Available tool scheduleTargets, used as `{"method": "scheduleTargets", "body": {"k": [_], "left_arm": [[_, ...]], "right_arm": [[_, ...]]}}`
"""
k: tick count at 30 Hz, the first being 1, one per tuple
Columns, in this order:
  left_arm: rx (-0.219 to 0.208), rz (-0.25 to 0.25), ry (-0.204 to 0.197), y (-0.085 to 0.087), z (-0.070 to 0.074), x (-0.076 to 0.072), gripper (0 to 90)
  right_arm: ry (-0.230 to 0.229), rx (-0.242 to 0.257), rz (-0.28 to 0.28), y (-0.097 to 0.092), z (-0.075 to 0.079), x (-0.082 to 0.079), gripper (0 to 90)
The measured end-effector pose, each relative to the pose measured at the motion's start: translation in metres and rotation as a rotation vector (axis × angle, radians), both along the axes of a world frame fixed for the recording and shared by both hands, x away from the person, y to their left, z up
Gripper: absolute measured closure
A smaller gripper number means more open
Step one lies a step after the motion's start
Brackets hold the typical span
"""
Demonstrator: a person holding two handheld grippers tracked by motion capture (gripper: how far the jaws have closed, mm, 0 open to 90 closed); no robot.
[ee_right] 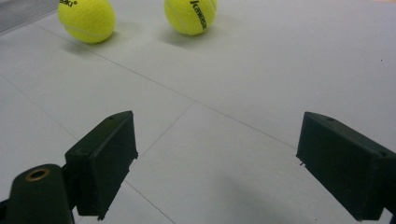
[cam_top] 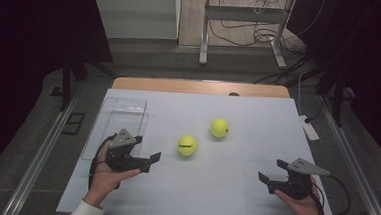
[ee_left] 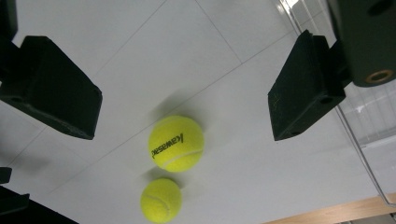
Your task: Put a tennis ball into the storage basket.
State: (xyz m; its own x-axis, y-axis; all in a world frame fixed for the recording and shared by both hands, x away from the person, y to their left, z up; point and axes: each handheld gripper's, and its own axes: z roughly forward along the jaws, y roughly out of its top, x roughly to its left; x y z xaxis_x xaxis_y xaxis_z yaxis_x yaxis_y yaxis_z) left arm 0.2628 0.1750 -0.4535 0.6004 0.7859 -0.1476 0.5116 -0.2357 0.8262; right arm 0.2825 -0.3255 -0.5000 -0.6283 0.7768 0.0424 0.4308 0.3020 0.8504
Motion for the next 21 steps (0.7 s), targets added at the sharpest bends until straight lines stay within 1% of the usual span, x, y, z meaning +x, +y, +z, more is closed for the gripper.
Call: {"method": "scheduleTargets", "body": {"k": [8, 13, 21], "left_arm": [[0.009, -0.006, 0.002, -0.005, 0.001, 0.005, 10.6], [0.017, -0.017, -0.004, -0.01, 0.004, 0.007, 10.5], [0.012, -0.02, 0.001, -0.017, 0.006, 0.011, 10.5]], "right_arm": [[0.001, 0.0, -0.001, 0.0, 0.0, 0.0, 12.1], [0.001, -0.004, 0.001, 0.001, -0.001, 0.0, 12.1], [0.004, -0.003, 0.004, 0.0, -0.001, 0.0, 12.1]]}}
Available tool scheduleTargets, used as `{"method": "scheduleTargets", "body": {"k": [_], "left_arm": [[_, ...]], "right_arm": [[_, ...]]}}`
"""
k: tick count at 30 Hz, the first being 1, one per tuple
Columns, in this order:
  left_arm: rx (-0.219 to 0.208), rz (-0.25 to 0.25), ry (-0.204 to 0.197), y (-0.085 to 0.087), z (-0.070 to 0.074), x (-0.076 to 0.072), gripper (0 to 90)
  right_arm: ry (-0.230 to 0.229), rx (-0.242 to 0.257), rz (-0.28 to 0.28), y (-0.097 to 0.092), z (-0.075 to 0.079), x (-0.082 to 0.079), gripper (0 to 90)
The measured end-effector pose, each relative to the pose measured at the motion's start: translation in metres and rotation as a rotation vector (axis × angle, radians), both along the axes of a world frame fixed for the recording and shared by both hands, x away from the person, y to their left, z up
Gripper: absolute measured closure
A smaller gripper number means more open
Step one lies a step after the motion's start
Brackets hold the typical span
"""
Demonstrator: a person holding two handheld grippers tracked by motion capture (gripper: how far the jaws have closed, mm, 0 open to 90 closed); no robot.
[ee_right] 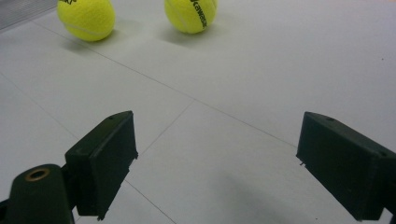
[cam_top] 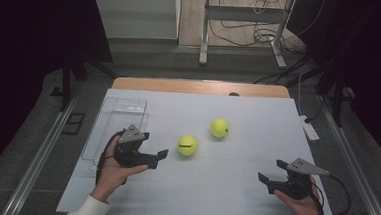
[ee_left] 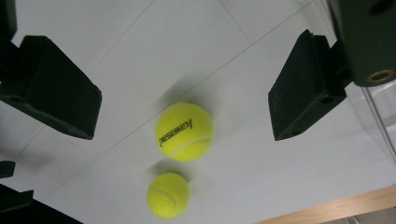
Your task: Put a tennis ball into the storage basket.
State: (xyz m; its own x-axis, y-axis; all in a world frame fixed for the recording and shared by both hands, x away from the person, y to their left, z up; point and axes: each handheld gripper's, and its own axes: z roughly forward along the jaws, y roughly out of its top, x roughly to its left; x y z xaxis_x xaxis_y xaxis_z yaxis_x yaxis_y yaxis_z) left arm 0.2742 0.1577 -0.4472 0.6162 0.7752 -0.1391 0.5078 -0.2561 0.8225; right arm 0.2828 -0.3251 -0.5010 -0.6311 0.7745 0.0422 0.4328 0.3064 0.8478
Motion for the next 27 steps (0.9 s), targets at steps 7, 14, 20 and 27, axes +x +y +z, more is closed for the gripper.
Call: {"method": "scheduleTargets", "body": {"k": [7, 14, 20, 27], "left_arm": [[-0.002, -0.01, 0.005, -0.005, 0.001, 0.006, 10.5], [0.003, -0.021, 0.018, -0.011, -0.002, 0.012, 10.5], [0.003, -0.031, 0.024, -0.017, -0.001, 0.016, 10.5], [0.002, -0.036, 0.029, -0.02, -0.001, 0.02, 10.4]], "right_arm": [[0.001, -0.004, 0.002, 0.0, 0.0, 0.0, 12.0], [0.003, -0.01, 0.005, 0.0, -0.001, 0.0, 12.1], [0.005, -0.012, 0.006, 0.001, -0.002, 0.001, 12.1], [0.006, -0.014, 0.006, 0.001, -0.002, 0.001, 12.1]]}}
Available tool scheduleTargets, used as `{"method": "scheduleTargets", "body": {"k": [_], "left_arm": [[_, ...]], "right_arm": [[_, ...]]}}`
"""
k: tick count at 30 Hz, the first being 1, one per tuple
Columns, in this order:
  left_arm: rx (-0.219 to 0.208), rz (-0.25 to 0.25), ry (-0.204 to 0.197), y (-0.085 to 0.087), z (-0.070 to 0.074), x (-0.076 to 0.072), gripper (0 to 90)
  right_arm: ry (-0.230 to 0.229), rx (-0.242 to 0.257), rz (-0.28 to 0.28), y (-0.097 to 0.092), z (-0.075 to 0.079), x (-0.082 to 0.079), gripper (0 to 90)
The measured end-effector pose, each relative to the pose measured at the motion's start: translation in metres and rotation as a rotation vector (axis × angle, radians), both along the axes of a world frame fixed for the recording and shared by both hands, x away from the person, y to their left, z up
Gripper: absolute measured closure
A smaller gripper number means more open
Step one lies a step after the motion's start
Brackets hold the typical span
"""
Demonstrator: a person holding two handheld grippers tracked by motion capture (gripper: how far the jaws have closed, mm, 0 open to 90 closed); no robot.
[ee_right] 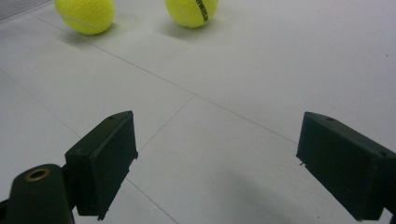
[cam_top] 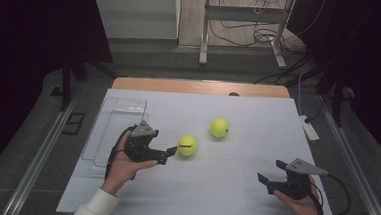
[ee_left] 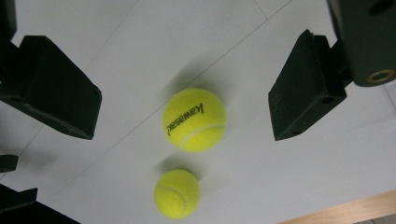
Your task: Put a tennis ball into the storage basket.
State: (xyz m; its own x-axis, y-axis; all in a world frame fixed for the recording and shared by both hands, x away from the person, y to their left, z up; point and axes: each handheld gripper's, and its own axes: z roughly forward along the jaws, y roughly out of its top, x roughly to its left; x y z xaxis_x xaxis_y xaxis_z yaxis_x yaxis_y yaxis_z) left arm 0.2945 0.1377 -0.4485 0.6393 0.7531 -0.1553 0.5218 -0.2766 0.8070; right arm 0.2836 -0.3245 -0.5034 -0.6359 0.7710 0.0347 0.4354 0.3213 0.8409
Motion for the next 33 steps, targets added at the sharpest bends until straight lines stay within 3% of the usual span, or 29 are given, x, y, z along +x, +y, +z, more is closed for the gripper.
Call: {"method": "scheduleTargets", "body": {"k": [10, 14, 17, 33], "left_arm": [[0.01, -0.015, 0.007, -0.007, -0.001, 0.006, 10.3], [-0.014, -0.033, 0.013, -0.008, 0.0, 0.007, 10.1], [0.019, -0.022, -0.003, -0.012, 0.001, 0.008, 10.3], [0.026, -0.049, 0.024, -0.022, -0.003, 0.019, 10.0]], "right_arm": [[0.002, -0.003, -0.001, 0.0, -0.001, 0.0, 12.1], [0.002, -0.002, -0.002, 0.0, -0.001, 0.0, 12.1], [0.001, -0.002, -0.002, 0.0, -0.001, 0.0, 12.1], [0.004, -0.008, -0.001, 0.0, -0.001, 0.0, 12.2]]}}
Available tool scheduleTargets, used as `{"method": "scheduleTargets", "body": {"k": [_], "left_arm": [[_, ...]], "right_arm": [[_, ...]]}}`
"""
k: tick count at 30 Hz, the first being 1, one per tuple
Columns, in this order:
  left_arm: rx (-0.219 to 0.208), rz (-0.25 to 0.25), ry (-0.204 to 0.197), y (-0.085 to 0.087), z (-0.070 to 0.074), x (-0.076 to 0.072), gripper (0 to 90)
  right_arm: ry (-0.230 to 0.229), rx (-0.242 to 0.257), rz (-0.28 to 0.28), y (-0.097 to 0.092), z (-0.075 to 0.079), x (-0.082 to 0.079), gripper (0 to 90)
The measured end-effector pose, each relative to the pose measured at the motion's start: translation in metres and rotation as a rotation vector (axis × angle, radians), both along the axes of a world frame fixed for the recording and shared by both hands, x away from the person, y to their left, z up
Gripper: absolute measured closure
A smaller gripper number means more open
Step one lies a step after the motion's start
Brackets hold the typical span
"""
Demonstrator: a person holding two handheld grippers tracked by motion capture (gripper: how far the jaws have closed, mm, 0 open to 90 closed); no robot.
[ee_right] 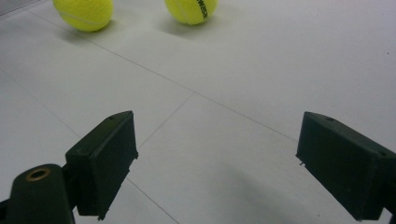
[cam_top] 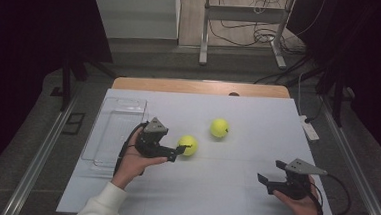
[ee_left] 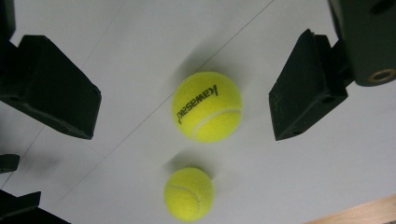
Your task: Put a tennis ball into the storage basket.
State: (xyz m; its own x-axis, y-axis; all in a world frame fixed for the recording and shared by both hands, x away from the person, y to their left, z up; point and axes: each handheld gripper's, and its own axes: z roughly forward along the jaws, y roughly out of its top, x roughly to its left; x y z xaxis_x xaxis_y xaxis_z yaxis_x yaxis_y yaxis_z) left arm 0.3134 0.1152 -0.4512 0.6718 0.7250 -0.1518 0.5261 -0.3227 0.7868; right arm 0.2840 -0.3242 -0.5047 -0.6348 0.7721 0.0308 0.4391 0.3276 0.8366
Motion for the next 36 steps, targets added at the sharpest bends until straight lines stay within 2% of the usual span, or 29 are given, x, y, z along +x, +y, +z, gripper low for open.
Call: {"method": "scheduleTargets", "body": {"k": [15, 23, 30, 36], "left_arm": [[0.024, -0.016, 0.032, -0.015, -0.005, 0.013, 9.6], [0.058, -0.028, 0.048, -0.026, -0.01, 0.021, 8.9], [0.068, -0.027, 0.053, -0.029, -0.013, 0.025, 8.6], [0.094, -0.021, 0.07, -0.033, -0.019, 0.03, 8.4]], "right_arm": [[0.003, -0.009, 0.002, 0.001, -0.001, 0.0, 12.2], [0.003, -0.012, 0.006, 0.001, -0.002, 0.0, 12.2], [0.005, -0.014, 0.008, 0.001, -0.002, 0.0, 12.2], [0.009, -0.019, 0.01, 0.002, -0.003, 0.0, 12.2]]}}
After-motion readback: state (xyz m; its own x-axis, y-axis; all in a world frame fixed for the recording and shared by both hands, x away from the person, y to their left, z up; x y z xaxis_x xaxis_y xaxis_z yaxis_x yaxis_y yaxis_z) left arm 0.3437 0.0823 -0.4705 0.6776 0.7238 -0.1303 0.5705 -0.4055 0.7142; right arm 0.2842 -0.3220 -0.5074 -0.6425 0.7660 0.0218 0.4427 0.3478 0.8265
